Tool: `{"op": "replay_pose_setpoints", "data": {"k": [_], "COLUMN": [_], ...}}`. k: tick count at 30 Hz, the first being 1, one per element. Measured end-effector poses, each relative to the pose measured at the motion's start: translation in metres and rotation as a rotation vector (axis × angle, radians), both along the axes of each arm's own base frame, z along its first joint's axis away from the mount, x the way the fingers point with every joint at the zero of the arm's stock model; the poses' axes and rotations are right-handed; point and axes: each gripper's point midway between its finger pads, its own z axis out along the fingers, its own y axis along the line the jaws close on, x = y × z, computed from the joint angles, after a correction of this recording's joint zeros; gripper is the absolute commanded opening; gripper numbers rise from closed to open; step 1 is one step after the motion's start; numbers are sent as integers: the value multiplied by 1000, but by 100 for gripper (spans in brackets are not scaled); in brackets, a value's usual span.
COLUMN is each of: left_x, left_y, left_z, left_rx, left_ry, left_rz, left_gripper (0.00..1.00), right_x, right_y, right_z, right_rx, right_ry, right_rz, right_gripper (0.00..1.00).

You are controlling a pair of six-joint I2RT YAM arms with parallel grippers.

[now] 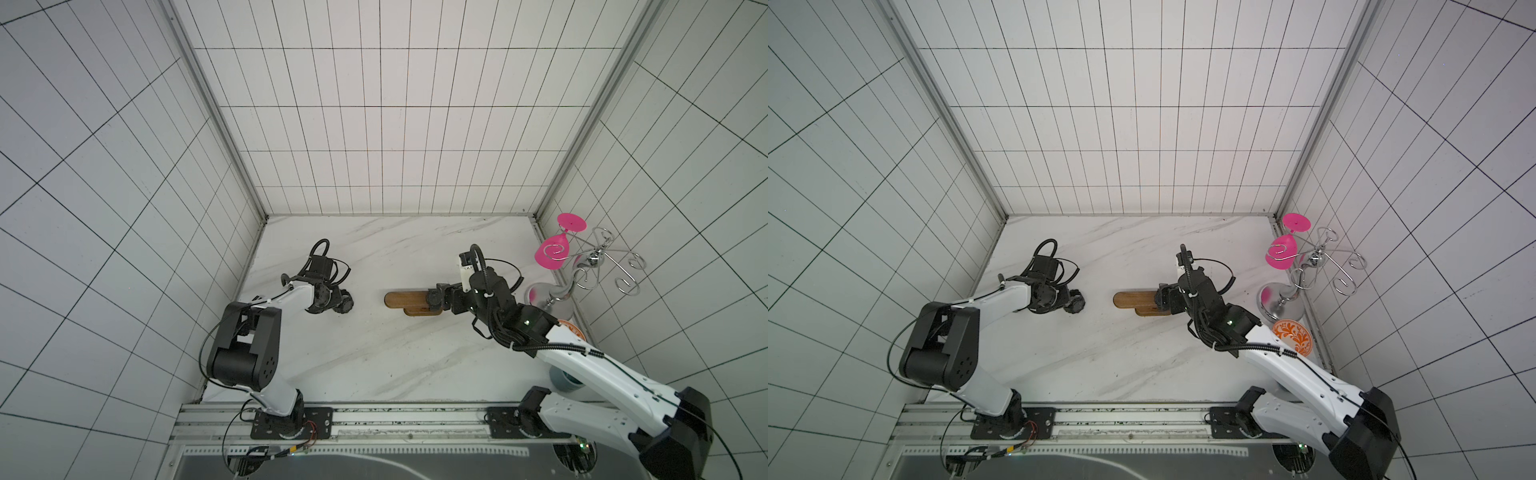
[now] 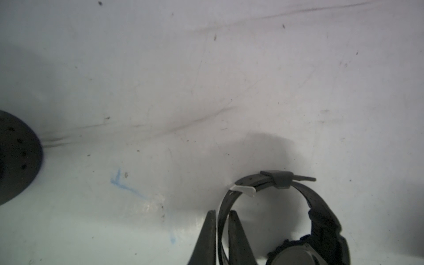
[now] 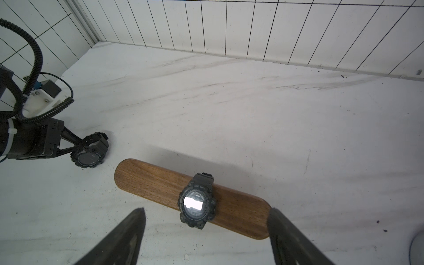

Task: Place watch on stand
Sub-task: Pick up the watch at the center of the board.

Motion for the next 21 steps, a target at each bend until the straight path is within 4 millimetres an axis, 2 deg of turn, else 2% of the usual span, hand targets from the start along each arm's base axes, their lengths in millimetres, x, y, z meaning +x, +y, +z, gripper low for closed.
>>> {"op": "replay_pose_setpoints", "data": {"k": [3, 11, 17, 21], "left_x": [-2, -12, -15, -16], "left_y": [-3, -9, -19, -29], "left_z": [-2, 9, 45, 80], "left_rx": [-24, -97, -211, -327], "left_ry": [-5, -52, -169, -275], "left_rz": [2, 28, 68, 86], "left_gripper": [0, 0, 0, 0], "right_x": [0, 0, -8, -18], "right_y": [0, 2, 3, 1], "right_z": [0, 0, 0, 5], "right_rx": [8, 32, 137, 260], "right_ry": [0, 3, 3, -12], "right_rz": [-3, -4, -5, -10], "right_gripper": [84, 85, 85, 85]}}
